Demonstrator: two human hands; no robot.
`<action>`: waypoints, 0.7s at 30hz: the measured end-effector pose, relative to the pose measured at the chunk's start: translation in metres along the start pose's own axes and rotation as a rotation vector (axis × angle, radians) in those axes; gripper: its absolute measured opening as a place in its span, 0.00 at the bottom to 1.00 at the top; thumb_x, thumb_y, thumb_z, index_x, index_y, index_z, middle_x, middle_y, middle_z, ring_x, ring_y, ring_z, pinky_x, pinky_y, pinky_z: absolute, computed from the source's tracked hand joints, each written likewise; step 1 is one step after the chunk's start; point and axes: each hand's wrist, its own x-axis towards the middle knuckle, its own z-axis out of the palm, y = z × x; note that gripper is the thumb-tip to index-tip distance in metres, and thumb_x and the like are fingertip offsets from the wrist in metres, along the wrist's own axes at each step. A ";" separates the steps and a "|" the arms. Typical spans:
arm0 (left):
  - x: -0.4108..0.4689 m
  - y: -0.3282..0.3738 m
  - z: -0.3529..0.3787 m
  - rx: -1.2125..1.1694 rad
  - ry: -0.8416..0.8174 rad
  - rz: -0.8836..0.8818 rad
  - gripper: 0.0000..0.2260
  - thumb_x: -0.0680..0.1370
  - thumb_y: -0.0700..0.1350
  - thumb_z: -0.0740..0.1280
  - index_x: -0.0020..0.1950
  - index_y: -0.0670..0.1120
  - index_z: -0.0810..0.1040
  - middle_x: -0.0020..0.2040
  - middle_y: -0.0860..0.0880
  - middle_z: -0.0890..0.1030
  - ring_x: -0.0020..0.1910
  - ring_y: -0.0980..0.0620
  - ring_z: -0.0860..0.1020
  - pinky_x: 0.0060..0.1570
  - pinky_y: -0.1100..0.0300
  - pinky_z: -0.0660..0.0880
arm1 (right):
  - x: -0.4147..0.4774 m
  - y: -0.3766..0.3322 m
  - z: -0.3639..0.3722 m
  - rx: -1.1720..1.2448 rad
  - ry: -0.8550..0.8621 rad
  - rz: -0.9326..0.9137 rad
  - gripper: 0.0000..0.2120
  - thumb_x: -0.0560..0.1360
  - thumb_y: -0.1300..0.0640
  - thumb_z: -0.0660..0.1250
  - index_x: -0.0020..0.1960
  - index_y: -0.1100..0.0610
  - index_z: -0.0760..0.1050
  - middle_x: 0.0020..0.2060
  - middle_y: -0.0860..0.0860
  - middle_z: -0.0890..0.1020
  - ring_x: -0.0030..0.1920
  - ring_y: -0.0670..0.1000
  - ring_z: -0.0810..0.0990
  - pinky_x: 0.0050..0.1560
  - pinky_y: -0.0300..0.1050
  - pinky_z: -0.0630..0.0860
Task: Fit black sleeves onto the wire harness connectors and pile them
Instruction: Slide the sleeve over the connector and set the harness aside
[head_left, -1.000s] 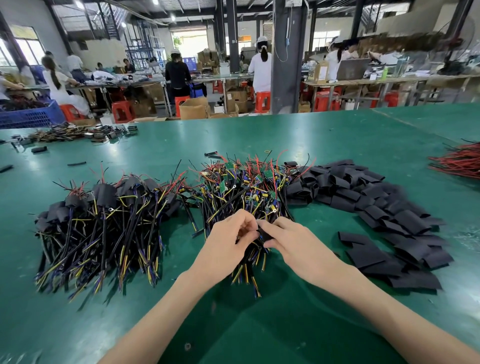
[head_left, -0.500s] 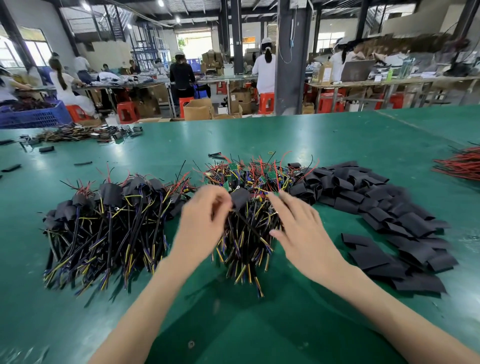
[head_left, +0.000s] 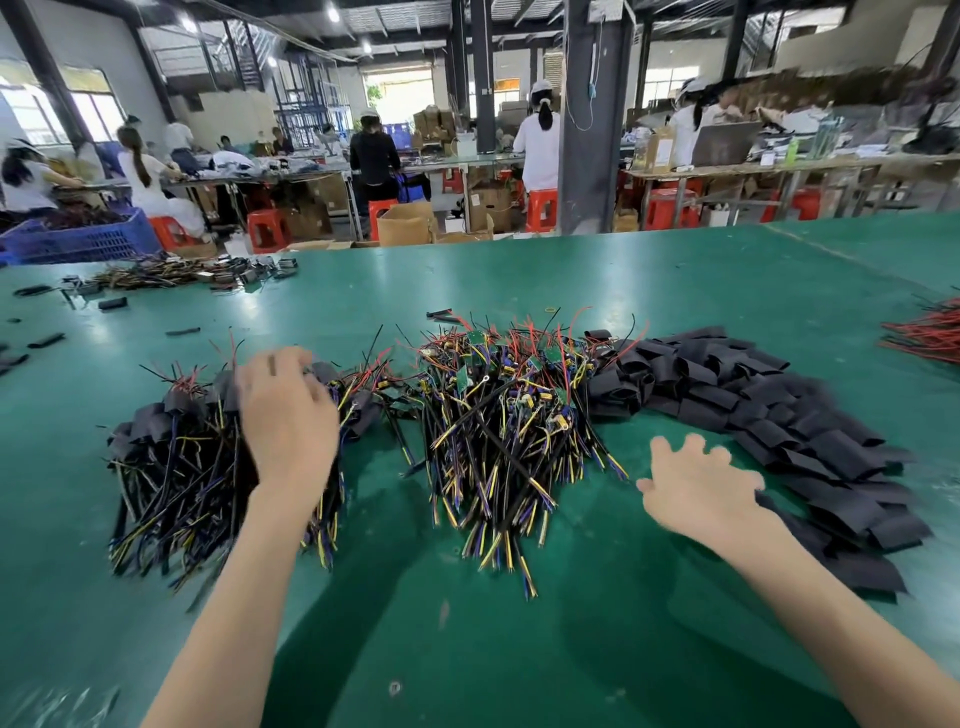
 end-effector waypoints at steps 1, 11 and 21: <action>-0.001 0.012 0.005 -0.027 -0.062 0.036 0.08 0.73 0.33 0.63 0.50 0.38 0.77 0.48 0.37 0.77 0.51 0.38 0.73 0.52 0.48 0.68 | 0.000 0.000 0.000 0.003 -0.025 0.002 0.21 0.79 0.46 0.56 0.68 0.53 0.61 0.65 0.58 0.66 0.65 0.61 0.65 0.60 0.66 0.68; -0.018 0.060 0.067 0.281 -0.700 -0.021 0.10 0.75 0.32 0.62 0.56 0.35 0.73 0.55 0.36 0.78 0.56 0.38 0.76 0.46 0.51 0.74 | -0.003 -0.003 -0.003 0.130 -0.016 -0.197 0.20 0.74 0.60 0.59 0.65 0.58 0.62 0.59 0.58 0.67 0.62 0.59 0.64 0.59 0.54 0.70; 0.021 0.038 0.051 -0.527 -0.641 -0.678 0.05 0.72 0.28 0.57 0.44 0.34 0.69 0.37 0.39 0.70 0.30 0.47 0.68 0.30 0.57 0.62 | -0.001 -0.001 0.000 0.110 -0.013 -0.230 0.24 0.71 0.65 0.58 0.66 0.58 0.59 0.56 0.58 0.68 0.59 0.59 0.65 0.54 0.50 0.68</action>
